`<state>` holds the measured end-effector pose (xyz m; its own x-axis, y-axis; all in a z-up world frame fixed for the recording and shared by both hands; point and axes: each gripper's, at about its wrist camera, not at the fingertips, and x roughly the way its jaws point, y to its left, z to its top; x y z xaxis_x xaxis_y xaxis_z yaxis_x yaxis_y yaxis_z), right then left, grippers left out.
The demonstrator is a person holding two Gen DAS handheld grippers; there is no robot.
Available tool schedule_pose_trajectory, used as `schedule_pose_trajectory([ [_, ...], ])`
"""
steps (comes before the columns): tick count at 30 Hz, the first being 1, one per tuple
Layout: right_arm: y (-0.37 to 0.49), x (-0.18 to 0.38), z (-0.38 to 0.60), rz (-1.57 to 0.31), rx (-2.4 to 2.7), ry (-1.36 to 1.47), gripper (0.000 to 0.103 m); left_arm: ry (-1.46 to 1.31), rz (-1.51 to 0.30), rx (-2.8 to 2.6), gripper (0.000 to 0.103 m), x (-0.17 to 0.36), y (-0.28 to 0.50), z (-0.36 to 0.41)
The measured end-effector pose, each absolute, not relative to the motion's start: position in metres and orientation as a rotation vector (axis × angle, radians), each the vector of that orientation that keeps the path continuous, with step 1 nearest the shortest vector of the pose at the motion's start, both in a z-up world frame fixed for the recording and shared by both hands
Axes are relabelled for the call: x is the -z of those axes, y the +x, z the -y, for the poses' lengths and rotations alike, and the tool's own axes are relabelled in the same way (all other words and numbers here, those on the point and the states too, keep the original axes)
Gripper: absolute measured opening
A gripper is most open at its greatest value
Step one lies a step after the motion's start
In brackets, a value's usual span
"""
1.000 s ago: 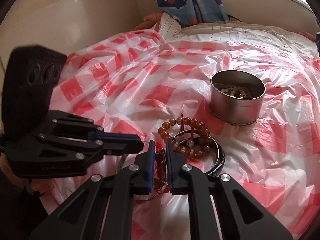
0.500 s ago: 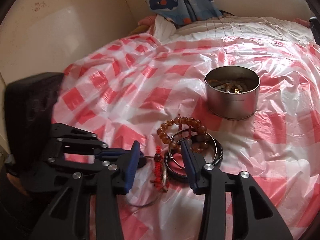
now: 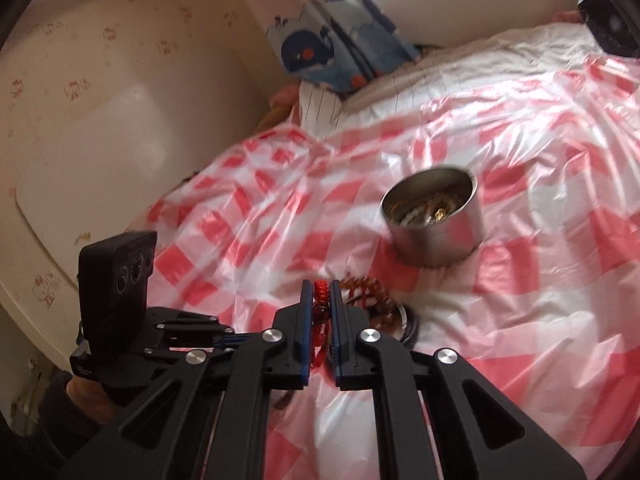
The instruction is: Organize jewelry
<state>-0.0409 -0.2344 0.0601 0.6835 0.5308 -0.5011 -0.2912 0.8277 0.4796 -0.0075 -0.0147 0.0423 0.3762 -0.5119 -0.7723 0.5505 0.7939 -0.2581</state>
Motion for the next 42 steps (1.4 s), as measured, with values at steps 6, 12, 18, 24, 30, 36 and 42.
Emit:
schedule_pose_trajectory([
  [6,-0.033,-0.042,0.231,-0.785,-0.333,0.206,0.009,-0.006,-0.989,0.577,0.004,-0.036,0.006,0.006],
  [12,-0.031,-0.032,0.236,-0.834,-0.305,0.201,0.041,-0.036,-1.010,0.637,0.030,-0.031,0.005,0.008],
  [18,-0.025,-0.014,0.227,-0.923,-0.289,0.146,0.044,0.137,-1.042,0.640,0.033,-0.017,-0.006,0.034],
  [24,-0.027,-0.014,0.225,-0.913,-0.306,0.130,0.007,0.124,-0.992,0.644,0.003,-0.030,-0.009,0.031],
  [30,-0.036,-0.032,0.232,-0.812,-0.276,0.141,0.006,-0.007,-0.942,0.591,0.003,-0.044,0.002,0.010],
  [36,-0.033,-0.031,0.234,-0.818,-0.261,0.143,0.006,-0.009,-0.962,0.564,0.004,-0.039,0.010,0.015],
  [42,-0.034,-0.034,0.239,-0.799,-0.260,0.158,0.006,-0.002,-0.959,0.562,0.004,-0.038,0.012,0.022],
])
